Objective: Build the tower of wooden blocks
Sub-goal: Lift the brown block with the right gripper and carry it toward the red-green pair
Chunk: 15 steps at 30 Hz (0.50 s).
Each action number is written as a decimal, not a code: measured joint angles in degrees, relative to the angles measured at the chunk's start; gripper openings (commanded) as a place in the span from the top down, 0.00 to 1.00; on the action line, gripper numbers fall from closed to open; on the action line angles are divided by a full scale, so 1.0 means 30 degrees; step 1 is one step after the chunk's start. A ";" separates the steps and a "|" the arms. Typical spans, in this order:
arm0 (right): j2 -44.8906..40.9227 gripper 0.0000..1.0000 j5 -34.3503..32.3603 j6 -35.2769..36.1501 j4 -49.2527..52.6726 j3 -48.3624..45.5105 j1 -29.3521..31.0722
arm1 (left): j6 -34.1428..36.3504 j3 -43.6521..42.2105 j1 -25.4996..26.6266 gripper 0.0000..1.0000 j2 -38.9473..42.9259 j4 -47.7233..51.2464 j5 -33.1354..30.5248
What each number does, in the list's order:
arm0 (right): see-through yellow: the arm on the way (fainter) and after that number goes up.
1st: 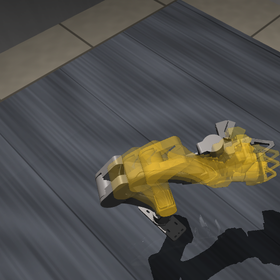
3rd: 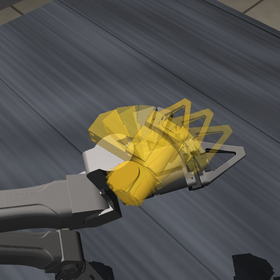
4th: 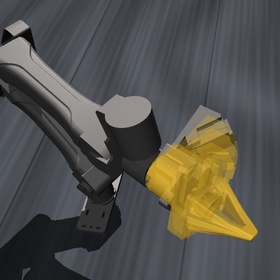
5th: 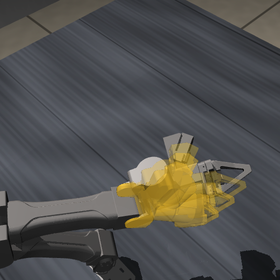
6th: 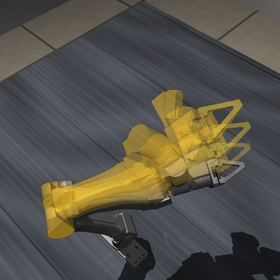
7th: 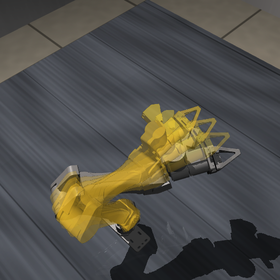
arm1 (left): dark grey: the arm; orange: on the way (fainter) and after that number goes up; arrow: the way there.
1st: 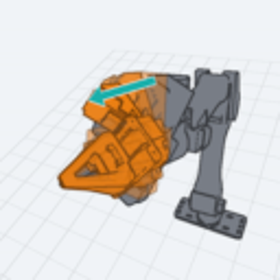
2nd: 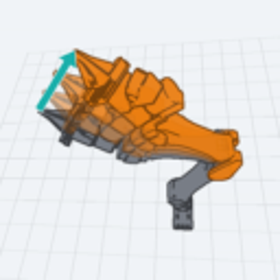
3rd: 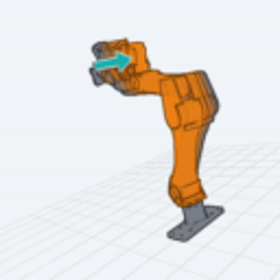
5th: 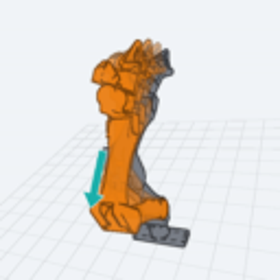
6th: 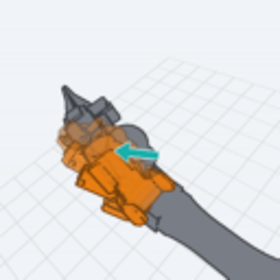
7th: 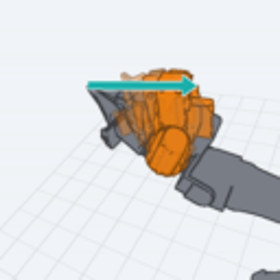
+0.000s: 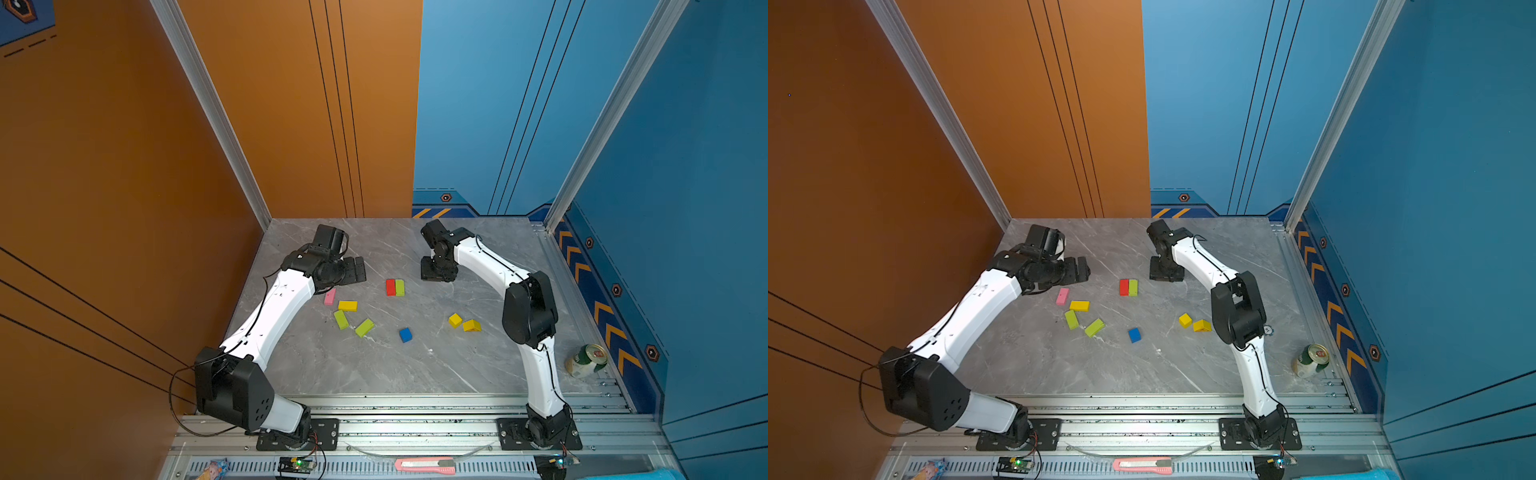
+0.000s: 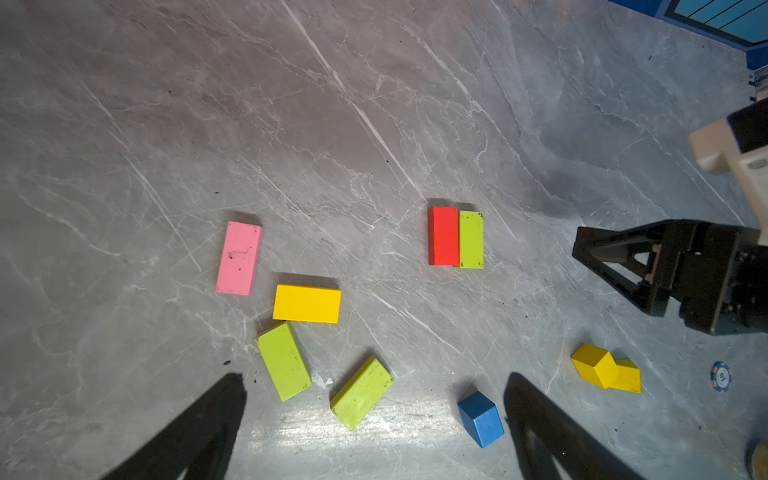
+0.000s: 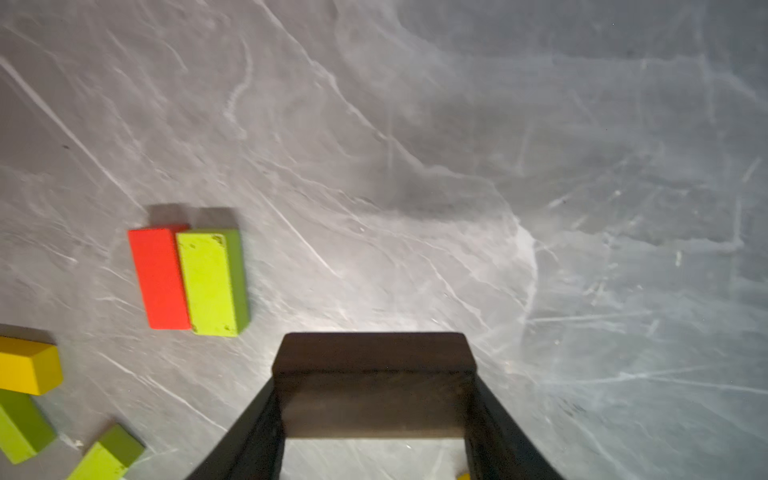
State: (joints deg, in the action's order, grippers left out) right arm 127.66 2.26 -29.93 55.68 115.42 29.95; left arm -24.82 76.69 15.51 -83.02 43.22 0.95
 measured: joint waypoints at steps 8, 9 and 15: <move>0.3657 0.52 0.0189 -0.0699 0.1224 0.5945 0.1246 | 0.0146 -0.0597 -0.0780 0.01 0.0729 0.0007 0.0299; 0.3993 0.52 0.0189 -0.0780 0.1399 0.6572 0.1392 | 0.0204 -0.0663 -0.0896 0.01 0.0758 0.0000 0.0342; 0.5187 0.52 0.0197 -0.1333 0.1909 0.8830 0.1923 | 0.0452 -0.0809 -0.1508 0.01 0.0787 0.0000 0.0714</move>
State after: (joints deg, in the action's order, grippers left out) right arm 143.22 2.85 -33.93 61.41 141.91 35.73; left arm -23.46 74.26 10.98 -80.66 43.22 3.09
